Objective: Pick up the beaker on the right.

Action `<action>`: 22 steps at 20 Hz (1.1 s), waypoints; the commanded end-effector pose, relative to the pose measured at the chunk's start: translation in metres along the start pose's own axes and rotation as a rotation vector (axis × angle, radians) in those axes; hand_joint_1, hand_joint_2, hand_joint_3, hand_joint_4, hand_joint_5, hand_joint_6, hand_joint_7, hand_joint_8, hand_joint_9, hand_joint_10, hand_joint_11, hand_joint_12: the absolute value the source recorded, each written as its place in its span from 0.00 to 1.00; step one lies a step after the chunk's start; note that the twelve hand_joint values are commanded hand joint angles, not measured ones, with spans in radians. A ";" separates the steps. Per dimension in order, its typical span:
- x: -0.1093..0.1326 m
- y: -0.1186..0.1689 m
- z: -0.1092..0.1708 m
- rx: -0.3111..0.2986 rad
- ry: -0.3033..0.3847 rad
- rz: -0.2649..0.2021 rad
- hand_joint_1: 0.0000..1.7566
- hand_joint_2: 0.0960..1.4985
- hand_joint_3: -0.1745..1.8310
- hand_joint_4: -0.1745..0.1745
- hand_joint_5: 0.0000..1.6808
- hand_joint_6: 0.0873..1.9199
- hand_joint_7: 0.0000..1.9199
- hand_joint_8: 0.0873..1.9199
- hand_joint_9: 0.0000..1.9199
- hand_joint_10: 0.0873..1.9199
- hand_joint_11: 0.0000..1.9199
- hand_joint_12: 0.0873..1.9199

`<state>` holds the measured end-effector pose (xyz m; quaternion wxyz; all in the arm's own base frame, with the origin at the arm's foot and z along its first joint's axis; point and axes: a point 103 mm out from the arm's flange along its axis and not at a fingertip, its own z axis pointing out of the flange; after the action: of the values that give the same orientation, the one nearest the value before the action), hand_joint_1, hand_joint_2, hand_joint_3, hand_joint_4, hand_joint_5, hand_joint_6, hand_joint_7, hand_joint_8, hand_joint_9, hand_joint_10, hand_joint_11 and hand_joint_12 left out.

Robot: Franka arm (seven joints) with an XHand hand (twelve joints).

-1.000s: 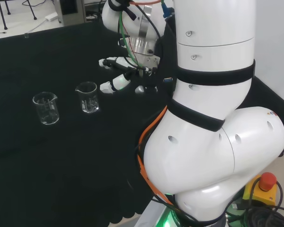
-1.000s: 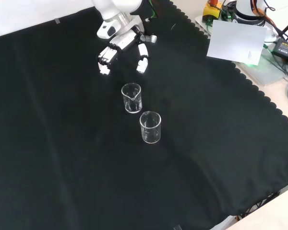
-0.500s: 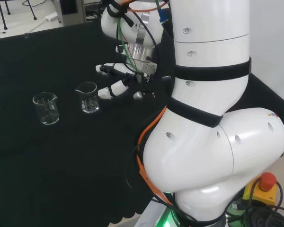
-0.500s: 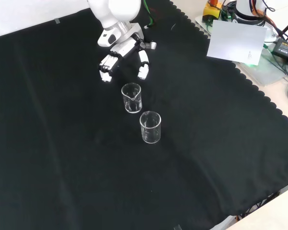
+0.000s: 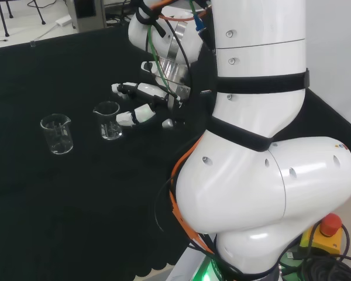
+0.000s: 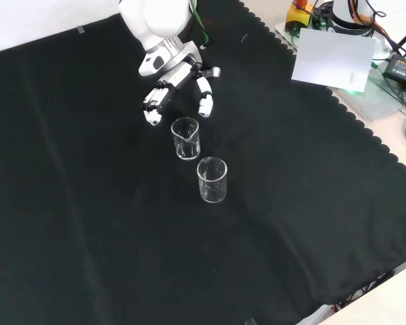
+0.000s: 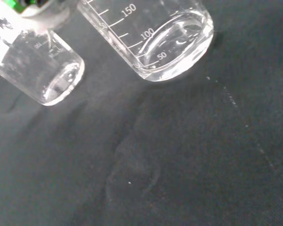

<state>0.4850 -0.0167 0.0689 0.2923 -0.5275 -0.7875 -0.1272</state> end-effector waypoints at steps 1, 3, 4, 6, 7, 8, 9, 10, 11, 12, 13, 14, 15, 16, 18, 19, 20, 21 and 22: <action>0.001 0.009 0.016 -0.019 0.096 -0.038 0.44 0.31 0.39 0.41 0.11 0.00 0.09 0.26 0.13 0.32 0.00 0.53; 0.000 0.011 0.020 -0.024 0.115 -0.044 0.44 0.31 0.39 0.41 0.11 0.00 0.09 0.26 0.13 0.32 0.00 0.54; 0.000 0.012 0.022 -0.024 0.121 -0.046 0.44 0.31 0.39 0.41 0.11 0.00 0.09 0.26 0.14 0.32 0.00 0.54; 0.000 0.014 0.025 -0.025 0.128 -0.050 0.44 0.31 0.39 0.41 0.11 0.00 0.09 0.26 0.14 0.32 0.00 0.54; 0.000 0.015 0.025 -0.029 0.135 -0.053 0.44 0.31 0.39 0.41 0.12 0.00 0.09 0.26 0.14 0.32 0.00 0.54; 0.000 0.016 0.025 -0.032 0.135 -0.055 0.44 0.30 0.39 0.41 0.12 0.00 0.09 0.26 0.14 0.32 0.00 0.54; 0.000 0.017 0.026 -0.033 0.140 -0.057 0.44 0.30 0.39 0.42 0.12 0.00 0.09 0.26 0.14 0.32 0.00 0.54; 0.001 0.018 0.026 -0.035 0.141 -0.059 0.45 0.30 0.39 0.42 0.12 0.00 0.09 0.26 0.14 0.32 0.00 0.54; 0.001 0.019 0.026 -0.038 0.143 -0.061 0.45 0.30 0.39 0.42 0.13 0.00 0.10 0.26 0.14 0.32 0.00 0.54; 0.001 0.021 0.026 -0.037 0.144 -0.064 0.45 0.30 0.39 0.42 0.13 0.00 0.10 0.26 0.14 0.32 0.00 0.54; 0.001 0.022 0.026 -0.036 0.144 -0.066 0.45 0.30 0.39 0.42 0.13 0.00 0.10 0.26 0.14 0.32 0.00 0.54; 0.002 0.023 0.027 -0.036 0.145 -0.067 0.45 0.30 0.39 0.42 0.13 0.00 0.10 0.26 0.14 0.31 0.00 0.54; 0.002 0.024 0.028 -0.035 0.147 -0.068 0.45 0.30 0.39 0.42 0.13 0.00 0.10 0.26 0.14 0.31 0.00 0.54; 0.002 0.025 0.030 -0.035 0.149 -0.070 0.45 0.30 0.39 0.42 0.14 0.00 0.10 0.26 0.14 0.31 0.00 0.54; 0.002 0.026 0.031 -0.036 0.154 -0.073 0.45 0.30 0.39 0.42 0.14 0.00 0.10 0.25 0.14 0.31 0.00 0.54; 0.002 0.026 0.031 -0.036 0.155 -0.073 0.45 0.30 0.39 0.42 0.15 0.00 0.10 0.25 0.15 0.31 0.00 0.54; 0.003 0.027 0.032 -0.039 0.153 -0.074 0.45 0.30 0.39 0.42 0.16 0.00 0.11 0.25 0.15 0.31 0.00 0.54; 0.003 0.027 0.033 -0.046 0.150 -0.074 0.45 0.30 0.39 0.42 0.16 0.00 0.11 0.25 0.15 0.31 0.00 0.55; 0.003 0.028 0.035 -0.048 0.146 -0.072 0.45 0.30 0.39 0.42 0.17 0.00 0.11 0.25 0.15 0.31 0.00 0.55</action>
<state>0.4983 0.0122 0.0425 0.3364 -0.4927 -0.7791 -0.1925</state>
